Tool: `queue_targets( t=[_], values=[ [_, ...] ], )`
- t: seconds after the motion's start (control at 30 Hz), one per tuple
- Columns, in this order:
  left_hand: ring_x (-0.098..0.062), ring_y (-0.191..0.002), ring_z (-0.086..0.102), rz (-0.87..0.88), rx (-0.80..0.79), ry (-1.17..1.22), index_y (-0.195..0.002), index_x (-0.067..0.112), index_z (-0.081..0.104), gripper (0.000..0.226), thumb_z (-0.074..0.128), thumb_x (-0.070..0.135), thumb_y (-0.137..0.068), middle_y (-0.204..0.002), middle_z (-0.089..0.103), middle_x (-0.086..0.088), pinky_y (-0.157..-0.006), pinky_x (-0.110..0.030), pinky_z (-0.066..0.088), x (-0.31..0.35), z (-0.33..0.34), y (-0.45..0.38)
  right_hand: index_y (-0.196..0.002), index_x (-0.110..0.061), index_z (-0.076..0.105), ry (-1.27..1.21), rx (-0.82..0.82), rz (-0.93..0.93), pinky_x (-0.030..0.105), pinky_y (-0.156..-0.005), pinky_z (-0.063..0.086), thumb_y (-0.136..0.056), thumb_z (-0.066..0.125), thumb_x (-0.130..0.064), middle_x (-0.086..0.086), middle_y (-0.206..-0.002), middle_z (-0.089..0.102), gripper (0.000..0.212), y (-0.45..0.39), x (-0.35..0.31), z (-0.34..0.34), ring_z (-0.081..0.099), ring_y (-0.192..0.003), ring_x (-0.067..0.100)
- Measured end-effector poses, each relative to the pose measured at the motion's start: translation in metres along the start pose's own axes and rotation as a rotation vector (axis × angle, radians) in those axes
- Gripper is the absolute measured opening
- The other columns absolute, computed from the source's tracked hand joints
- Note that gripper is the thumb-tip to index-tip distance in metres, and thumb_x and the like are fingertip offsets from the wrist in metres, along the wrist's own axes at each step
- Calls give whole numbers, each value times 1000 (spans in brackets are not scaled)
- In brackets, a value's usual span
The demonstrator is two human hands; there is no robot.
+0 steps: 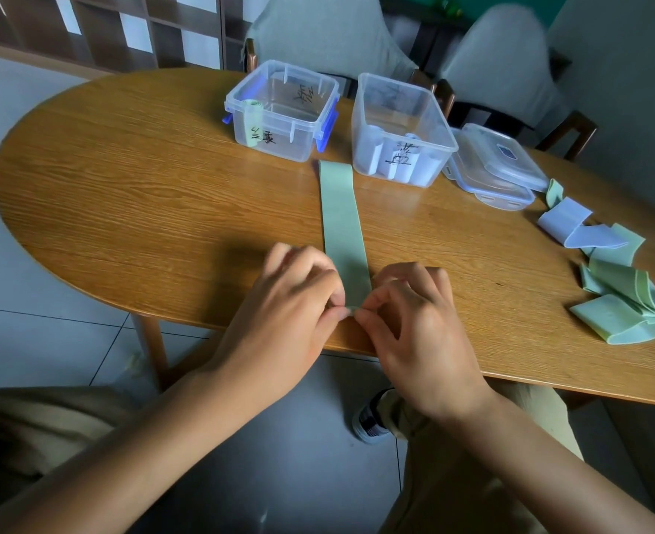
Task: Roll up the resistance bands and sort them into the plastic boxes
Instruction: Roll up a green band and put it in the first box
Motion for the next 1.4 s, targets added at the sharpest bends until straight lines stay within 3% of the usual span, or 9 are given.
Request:
queue_targets(
  t=[0.1,0.27,0.6,0.77,0.97,1.2,1.4],
  values=[
    [-25,-111,46,-72,-19,11,-80,19,64,14,71,30,-85,-116,59,0,-97,-33,37,-5,2,-1,-90,-21,67,-34,-21,46,22,-95,33,-93,68,-30,-10,-117,54,9,-1,2,2,38,-113,15],
    [-28,-116,44,-146,-31,-1,-78,19,67,12,73,26,-86,-118,62,-3,-99,-29,33,-10,4,-7,-90,-20,68,-59,-11,116,29,-99,37,-94,65,-28,-9,-119,57,10,-7,8,6,38,-114,16],
    [-32,-117,45,-179,-8,-113,-89,18,60,6,63,22,-86,-113,59,-1,-93,-45,47,-13,5,-23,-104,-21,58,12,-3,189,31,-95,28,-97,52,-26,0,-115,52,11,-25,10,22,40,-110,26],
    [-35,-118,46,-160,8,-199,-91,15,60,5,60,15,-86,-114,60,-4,-89,-47,50,-15,8,-34,-112,-18,57,55,6,224,36,-97,32,-100,48,-24,4,-120,49,16,-38,9,27,36,-108,25],
    [-33,-107,49,-215,-23,-143,-89,15,59,7,61,10,-85,-107,60,-4,-87,-47,48,-33,14,-48,-118,-19,53,119,29,285,37,-97,31,-102,42,-25,3,-123,46,20,-54,11,32,35,-112,25],
    [-22,-91,56,-323,61,63,-97,15,59,24,48,-4,-86,-100,62,-1,-75,-25,35,-56,-1,-52,-118,-21,49,154,77,366,37,-95,31,-101,42,-21,2,-122,44,18,-75,19,40,36,-111,26],
    [-16,-93,63,-377,65,111,-100,17,63,25,50,-1,-87,-99,67,3,-75,-32,50,-66,-7,-52,-118,-21,48,99,86,426,38,-95,30,-93,43,-11,2,-125,44,28,-94,23,44,36,-115,28]
  ],
)
Point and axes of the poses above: each hand's wrist, its own y-axis away from the middle knuckle, its own z-axis out of the palm, x = y × z, the point moved 9 cm from there along -y, towards the middle knuckle
